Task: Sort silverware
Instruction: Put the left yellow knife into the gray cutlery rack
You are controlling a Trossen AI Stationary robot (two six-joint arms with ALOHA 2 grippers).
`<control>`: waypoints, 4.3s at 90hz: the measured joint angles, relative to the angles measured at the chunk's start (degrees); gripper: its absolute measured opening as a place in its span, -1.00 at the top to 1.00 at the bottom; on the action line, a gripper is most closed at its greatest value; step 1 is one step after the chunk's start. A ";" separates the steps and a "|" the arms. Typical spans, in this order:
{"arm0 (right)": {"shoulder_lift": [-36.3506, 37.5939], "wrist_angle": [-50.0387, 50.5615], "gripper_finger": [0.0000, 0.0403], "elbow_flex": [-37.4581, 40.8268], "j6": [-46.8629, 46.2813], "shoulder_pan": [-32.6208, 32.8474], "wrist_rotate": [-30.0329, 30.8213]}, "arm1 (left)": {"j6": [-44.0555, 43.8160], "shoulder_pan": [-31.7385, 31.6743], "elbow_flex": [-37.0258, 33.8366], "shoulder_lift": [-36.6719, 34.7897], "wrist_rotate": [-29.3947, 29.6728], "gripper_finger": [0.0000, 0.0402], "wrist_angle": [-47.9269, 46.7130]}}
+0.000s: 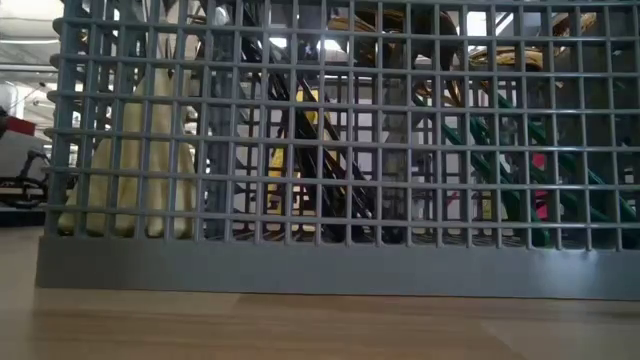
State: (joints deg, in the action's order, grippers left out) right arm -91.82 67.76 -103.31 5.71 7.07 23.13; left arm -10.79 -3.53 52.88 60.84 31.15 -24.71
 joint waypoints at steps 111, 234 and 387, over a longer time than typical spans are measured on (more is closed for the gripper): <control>0.09 -51.45 0.10 18.67 -20.93 -8.21 -39.55 | 60.89 32.94 24.07 22.38 32.08 0.85 -16.00; -2.91 -55.75 0.87 18.71 -18.92 -7.39 -41.44 | 43.23 34.34 24.04 22.11 40.44 0.05 -6.54; -10.28 -135.70 0.87 47.80 -17.30 1.59 -32.69 | -48.38 43.42 8.19 20.01 50.74 -0.32 7.79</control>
State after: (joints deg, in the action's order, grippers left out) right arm -102.10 -67.94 -55.51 -11.60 8.67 -9.56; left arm -59.17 39.89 61.07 80.85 81.89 -16.92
